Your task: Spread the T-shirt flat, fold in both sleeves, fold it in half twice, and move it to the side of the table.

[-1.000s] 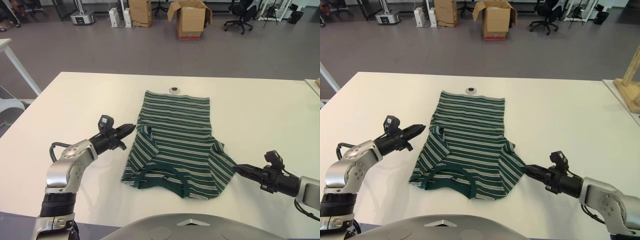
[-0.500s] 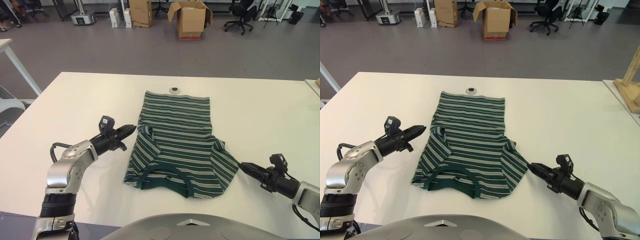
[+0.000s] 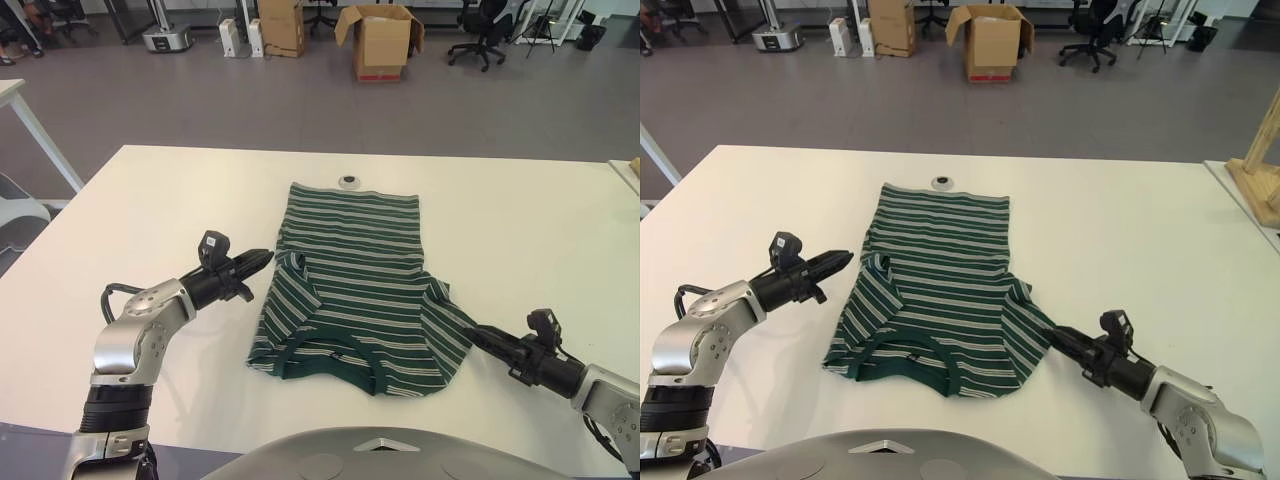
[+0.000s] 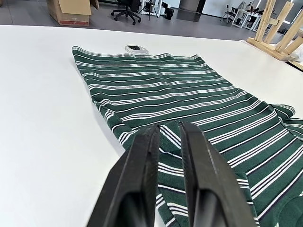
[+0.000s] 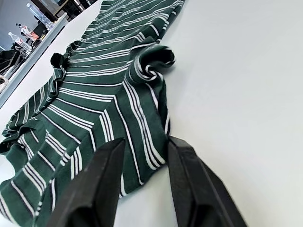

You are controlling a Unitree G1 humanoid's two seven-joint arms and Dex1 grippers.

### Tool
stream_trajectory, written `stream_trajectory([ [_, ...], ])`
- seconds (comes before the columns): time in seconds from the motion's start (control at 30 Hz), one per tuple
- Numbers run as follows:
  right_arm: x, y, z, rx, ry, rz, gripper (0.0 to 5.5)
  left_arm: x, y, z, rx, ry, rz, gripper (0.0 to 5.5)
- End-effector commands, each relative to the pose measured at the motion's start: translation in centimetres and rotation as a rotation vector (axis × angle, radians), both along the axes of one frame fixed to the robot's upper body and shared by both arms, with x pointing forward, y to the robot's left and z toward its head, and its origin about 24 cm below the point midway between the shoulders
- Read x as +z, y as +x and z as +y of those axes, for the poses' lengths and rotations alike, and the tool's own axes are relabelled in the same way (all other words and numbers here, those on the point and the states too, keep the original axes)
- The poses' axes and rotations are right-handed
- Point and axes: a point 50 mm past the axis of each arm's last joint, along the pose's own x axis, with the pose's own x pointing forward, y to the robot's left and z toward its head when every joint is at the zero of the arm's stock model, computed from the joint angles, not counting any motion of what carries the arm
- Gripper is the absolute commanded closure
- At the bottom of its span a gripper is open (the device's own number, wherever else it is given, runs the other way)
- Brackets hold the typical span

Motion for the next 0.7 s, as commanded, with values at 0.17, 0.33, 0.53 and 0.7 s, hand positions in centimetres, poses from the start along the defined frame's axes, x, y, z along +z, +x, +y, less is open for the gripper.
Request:
stream_trajectory([
  [0.17,-1.6,-0.9,-0.3,-0.033,-0.040,0.091,5.29,0.4,0.3,0.2,-0.007,0.031,-0.021,4.69],
  [0.33,-1.7,0.8,-3.2,-0.196,-0.162,0.041,5.46,0.4,0.4,0.2,-0.001,0.032,-0.026,4.69],
  [0.53,0.6,2.9,-3.3,-0.195,-0.117,-0.080,5.46,0.4,0.4,0.0,-0.006,0.031,-0.029,4.69],
  [0.7,3.7,4.1,-0.7,-0.066,-0.025,-0.179,5.46,0.3,0.3,0.0,-0.008,0.032,-0.029,4.69],
])
